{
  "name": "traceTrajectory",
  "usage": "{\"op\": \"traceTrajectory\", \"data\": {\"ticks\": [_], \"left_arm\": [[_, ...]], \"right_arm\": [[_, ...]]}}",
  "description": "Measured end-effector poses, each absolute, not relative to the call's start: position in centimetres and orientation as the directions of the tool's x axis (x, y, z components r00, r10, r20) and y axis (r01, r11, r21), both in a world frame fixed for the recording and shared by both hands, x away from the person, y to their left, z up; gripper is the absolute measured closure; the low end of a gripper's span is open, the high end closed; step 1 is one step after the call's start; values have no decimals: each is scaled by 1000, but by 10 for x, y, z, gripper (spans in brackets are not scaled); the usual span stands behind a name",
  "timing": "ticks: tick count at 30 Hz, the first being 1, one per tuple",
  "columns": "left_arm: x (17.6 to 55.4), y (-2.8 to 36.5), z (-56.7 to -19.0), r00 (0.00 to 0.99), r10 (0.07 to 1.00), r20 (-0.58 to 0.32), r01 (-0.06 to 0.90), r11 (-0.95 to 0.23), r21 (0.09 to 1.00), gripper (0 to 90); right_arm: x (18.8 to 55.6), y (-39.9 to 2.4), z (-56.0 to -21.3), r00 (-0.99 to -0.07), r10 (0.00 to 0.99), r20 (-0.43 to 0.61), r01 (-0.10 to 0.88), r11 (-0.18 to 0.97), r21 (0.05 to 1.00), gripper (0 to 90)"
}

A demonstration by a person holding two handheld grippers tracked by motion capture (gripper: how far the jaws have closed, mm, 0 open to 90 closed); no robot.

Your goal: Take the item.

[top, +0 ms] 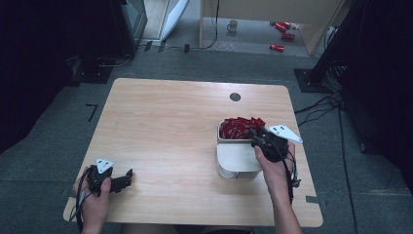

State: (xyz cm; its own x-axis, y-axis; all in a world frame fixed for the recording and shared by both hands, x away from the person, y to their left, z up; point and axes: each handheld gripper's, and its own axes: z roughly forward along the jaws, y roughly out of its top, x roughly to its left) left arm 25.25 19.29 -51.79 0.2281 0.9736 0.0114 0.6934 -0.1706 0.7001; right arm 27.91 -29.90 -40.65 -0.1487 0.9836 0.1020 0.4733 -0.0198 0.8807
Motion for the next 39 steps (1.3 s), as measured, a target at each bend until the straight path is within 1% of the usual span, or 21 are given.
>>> {"op": "traceTrajectory", "data": {"ticks": [2,3,4,5,7,10,13,17,21,22,23,25,27,28,29,31,33,34,35,39], "left_arm": [[252,193,-518,228,974,12,693,-171,700,95],[252,193,-518,228,974,12,693,-171,700,95],[252,193,-518,228,974,12,693,-171,700,95],[252,193,-518,228,974,11,693,-171,700,95],[252,193,-518,228,974,12,693,-171,700,95],[252,193,-518,228,974,11,693,-170,700,95],[252,193,-518,228,974,11,693,-171,700,95],[252,193,-518,228,974,12,693,-171,700,95],[252,193,-518,228,974,11,693,-170,701,95],[252,193,-518,228,974,11,693,-170,701,95],[252,193,-518,227,974,11,693,-170,701,95],[252,193,-518,227,974,10,693,-169,701,95],[253,193,-518,227,974,10,693,-169,701,95],[253,193,-518,227,974,11,693,-169,701,95],[253,193,-518,228,974,11,693,-169,701,95],[252,193,-518,228,974,11,693,-170,700,95],[252,193,-518,229,973,11,694,-171,699,95],[252,193,-518,229,973,11,694,-171,699,95],[252,193,-518,229,973,11,694,-171,699,95],[252,193,-518,228,973,11,694,-171,699,95]], "right_arm": [[280,-299,-408,-103,992,80,479,-21,878,593],[280,-299,-408,-103,992,80,479,-21,878,593],[281,-300,-409,-80,993,89,478,-40,878,563],[281,-302,-409,-72,992,103,476,-57,877,563],[282,-301,-410,-92,990,104,478,-48,877,558],[283,-299,-411,-101,991,90,484,-30,875,581],[283,-300,-411,-105,990,90,485,-28,874,666],[282,-301,-411,-114,989,90,470,-26,882,676],[276,-304,-401,-116,989,96,414,-40,909,680],[276,-304,-401,-116,989,96,414,-40,909,680],[274,-304,-395,-121,988,93,393,-39,919,680],[273,-303,-393,-125,988,86,382,-32,924,680],[269,-303,-384,-132,989,72,341,-23,940,681],[269,-303,-384,-132,989,72,341,-23,940,681],[267,-302,-378,-135,989,66,309,-21,951,681],[265,-302,-375,-135,989,65,297,-22,955,682],[261,-300,-367,-141,989,49,248,-12,969,683],[261,-300,-367,-141,989,49,248,-12,969,683],[258,-299,-362,-142,989,40,219,-8,976,683],[254,-296,-354,-146,989,28,162,-4,987,685]]}}
